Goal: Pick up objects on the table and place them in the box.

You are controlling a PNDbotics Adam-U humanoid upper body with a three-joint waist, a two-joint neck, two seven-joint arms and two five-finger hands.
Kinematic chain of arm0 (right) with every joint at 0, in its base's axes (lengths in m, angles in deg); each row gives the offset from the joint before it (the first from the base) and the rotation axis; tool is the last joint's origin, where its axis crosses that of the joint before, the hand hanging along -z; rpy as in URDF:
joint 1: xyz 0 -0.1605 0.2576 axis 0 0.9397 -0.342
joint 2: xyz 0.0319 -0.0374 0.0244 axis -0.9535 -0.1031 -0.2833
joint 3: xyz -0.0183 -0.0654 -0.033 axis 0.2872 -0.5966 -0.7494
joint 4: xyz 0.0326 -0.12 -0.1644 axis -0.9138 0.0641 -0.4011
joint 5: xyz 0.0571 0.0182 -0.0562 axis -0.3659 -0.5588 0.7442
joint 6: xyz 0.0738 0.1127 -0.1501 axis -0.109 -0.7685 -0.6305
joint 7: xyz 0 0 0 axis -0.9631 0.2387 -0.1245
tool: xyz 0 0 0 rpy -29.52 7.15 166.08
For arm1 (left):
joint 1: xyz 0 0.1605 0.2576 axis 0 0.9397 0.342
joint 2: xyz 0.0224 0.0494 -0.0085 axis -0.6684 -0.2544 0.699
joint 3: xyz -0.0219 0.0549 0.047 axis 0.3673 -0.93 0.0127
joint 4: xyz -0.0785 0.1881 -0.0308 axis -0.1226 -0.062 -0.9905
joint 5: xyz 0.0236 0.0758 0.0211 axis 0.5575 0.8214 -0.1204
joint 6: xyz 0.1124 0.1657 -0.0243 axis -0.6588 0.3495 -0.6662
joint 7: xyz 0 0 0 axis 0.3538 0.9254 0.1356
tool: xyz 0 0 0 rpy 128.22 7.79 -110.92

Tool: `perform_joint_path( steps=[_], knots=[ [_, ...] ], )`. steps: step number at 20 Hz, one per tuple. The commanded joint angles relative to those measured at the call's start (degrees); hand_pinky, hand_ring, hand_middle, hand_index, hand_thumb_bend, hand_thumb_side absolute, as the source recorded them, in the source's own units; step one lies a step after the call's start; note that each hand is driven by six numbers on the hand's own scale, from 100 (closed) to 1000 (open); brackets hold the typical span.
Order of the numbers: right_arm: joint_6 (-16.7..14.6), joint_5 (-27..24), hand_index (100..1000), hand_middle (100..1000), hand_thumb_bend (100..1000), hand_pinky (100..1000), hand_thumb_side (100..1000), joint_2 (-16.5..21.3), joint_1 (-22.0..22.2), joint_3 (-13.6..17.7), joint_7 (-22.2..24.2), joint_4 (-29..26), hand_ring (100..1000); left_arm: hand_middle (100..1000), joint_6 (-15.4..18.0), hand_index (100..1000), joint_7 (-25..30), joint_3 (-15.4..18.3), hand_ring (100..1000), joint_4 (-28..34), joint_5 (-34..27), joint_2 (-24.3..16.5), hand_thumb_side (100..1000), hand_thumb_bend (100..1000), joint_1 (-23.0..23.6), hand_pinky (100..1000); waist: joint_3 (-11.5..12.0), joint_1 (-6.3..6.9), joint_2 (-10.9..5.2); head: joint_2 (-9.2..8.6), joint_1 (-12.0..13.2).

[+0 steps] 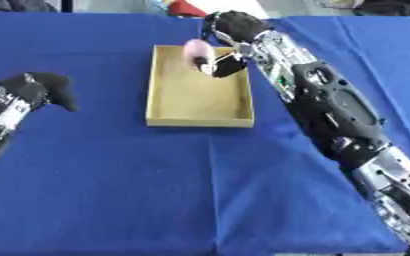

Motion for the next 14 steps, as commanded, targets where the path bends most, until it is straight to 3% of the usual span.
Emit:
perform_joint_path(
  steps=[1, 4, 8, 11, 14],
  knots=[
    [0.1, 3.2, 806, 738, 438, 728, 624, 0.1, -0.9, 1.1, -1.0, 0.4, 731, 579, 0.1, 776, -0.1, 0.1, 606, 1.1, -0.2, -0.5, 823, 100, -0.8, 741, 0.0, 0.24, -0.96, -0.46, -0.2],
    [0.0, 4.4, 866, 760, 525, 742, 685, 0.7, -1.0, 1.2, -1.2, -0.1, 748, 579, 0.1, 776, -0.1, 0.1, 606, 1.0, -0.2, -0.5, 822, 100, -0.7, 741, -0.4, 0.23, -1.09, -0.34, 0.1],
    [-0.5, 3.3, 872, 761, 524, 744, 663, 3.1, -1.6, 1.1, -0.2, -3.1, 751, 579, 0.0, 776, -0.3, 0.4, 606, 1.0, -0.2, -0.6, 821, 100, -0.4, 741, -1.0, 0.27, -1.38, -0.28, 0.8],
    [-0.8, 0.7, 857, 732, 436, 717, 571, 6.4, -1.8, 1.2, -0.5, -7.1, 730, 579, 0.0, 775, -0.7, 0.7, 606, 0.9, -0.1, -0.8, 820, 100, 0.1, 741, -1.6, 0.31, -1.72, -0.16, 1.7],
    [-0.5, -2.2, 841, 697, 361, 686, 536, 9.9, -0.1, 2.2, -2.3, -11.8, 704, 578, 0.1, 775, -1.0, 1.1, 606, 0.8, 0.0, -0.8, 821, 100, 0.7, 741, -2.7, 0.43, -2.00, -0.04, 2.8]
  ],
)
